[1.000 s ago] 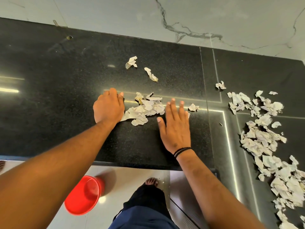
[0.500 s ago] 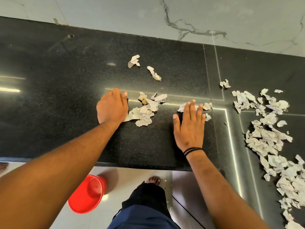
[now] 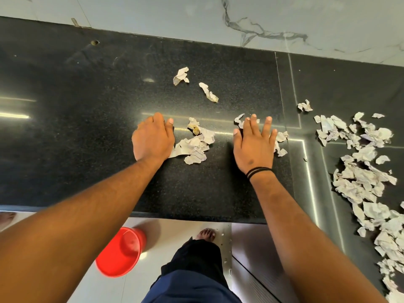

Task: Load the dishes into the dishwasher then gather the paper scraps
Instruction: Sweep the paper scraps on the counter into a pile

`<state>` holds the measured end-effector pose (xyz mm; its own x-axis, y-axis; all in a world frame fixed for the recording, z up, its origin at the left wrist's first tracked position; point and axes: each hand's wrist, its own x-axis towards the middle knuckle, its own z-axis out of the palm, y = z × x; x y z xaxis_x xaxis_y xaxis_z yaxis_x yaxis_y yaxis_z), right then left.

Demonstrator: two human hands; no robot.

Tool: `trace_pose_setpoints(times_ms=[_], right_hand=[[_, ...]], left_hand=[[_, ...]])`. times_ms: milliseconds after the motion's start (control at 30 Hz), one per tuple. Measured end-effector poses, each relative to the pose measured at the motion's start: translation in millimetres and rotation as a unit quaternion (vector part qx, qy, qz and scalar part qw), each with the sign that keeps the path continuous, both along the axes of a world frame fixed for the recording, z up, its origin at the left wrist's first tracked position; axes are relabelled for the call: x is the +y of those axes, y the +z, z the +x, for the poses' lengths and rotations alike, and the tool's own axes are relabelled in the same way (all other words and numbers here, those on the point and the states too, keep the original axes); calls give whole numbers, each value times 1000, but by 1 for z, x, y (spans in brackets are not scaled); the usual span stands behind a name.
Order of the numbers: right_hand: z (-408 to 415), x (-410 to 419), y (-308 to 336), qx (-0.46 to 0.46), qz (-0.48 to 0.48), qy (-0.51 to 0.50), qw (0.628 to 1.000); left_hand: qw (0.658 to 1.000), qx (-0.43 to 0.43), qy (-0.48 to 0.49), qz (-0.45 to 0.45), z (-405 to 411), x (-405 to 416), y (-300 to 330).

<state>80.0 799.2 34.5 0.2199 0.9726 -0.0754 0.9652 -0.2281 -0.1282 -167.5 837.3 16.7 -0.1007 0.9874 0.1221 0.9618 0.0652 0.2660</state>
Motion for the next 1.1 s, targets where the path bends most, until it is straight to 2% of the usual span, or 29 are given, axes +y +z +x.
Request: trace_pose_setpoints(times_ms=[100,200,267,433,533,600,667,733,767,833,933,1033,1100], right_hand=[[-32,-21,10,29,62,99,993],[-55,-41,2,38,62,179,981],[-49,-43,-7,31,46,142,988],[-10,-30,-7,14,56,-27,998],[-14,-31,2,46,97,-42,993],[-35,-38,8,83,101,41,991],[-62,-47,10,102,70,180,976],[-80,-56,0,82,28,289,953],[-83,-58,-5,66,8,307,949],[-75,-59,-13,46,-18,286,957],[-49,-52,-14,37,-24,196,980],[-29,-39,-10,11,-4,101,995],[-30,-32,-5,14,21,75,997]], left_hand=[[1000,-1,0,4,-1,-1,-1],[1000,-8,-1,5,-1,0,-1],[1000,-5,-3,8,0,-1,-1],[1000,0,-6,8,0,0,-1],[1000,-4,-5,10,-1,-1,-1],[1000,-5,-5,13,-1,-1,-1],[1000,-3,-5,11,0,-1,-2],[1000,2,-5,11,0,-1,-1],[1000,3,-4,12,0,-1,-1],[1000,1,-4,11,0,-1,-1],[1000,0,-3,10,0,-1,-1],[1000,-4,-1,9,0,-1,-1],[1000,-5,1,7,0,-2,-1]])
